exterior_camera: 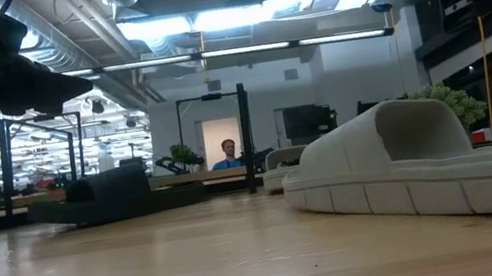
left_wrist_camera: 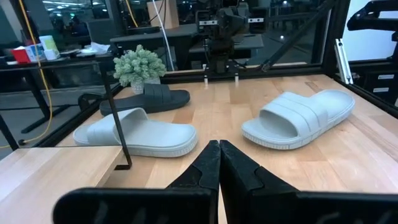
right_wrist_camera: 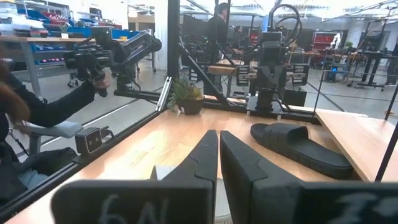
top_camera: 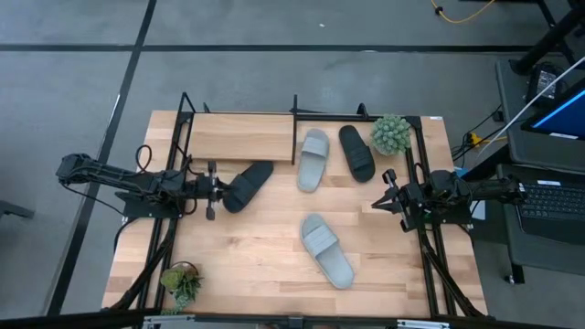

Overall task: Pick and place slides into the shelf
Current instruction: Put the right black slides on the shelf

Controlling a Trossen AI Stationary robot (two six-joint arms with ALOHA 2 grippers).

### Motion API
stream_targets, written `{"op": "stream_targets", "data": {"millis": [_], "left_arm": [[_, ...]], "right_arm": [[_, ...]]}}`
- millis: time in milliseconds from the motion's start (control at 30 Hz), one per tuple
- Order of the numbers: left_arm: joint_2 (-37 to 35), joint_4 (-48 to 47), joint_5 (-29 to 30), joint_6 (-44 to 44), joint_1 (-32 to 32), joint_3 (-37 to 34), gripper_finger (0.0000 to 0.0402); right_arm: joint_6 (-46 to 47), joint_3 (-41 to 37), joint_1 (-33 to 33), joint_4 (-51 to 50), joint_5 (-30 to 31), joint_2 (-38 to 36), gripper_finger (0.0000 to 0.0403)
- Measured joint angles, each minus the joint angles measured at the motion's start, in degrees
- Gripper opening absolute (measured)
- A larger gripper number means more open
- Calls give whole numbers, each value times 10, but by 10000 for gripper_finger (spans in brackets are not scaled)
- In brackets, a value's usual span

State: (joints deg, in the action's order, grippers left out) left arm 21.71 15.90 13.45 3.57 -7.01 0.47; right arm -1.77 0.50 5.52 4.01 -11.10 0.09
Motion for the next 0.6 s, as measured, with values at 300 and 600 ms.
{"op": "stream_targets", "data": {"millis": [300,600], "left_arm": [[-2,2,23,-3,0,0,0],[-13,-23,20,1,0,0,0]], "right_arm": [[-15,21,0,0,15,0,21],[-18,21,0,-32,15,0,21]]}}
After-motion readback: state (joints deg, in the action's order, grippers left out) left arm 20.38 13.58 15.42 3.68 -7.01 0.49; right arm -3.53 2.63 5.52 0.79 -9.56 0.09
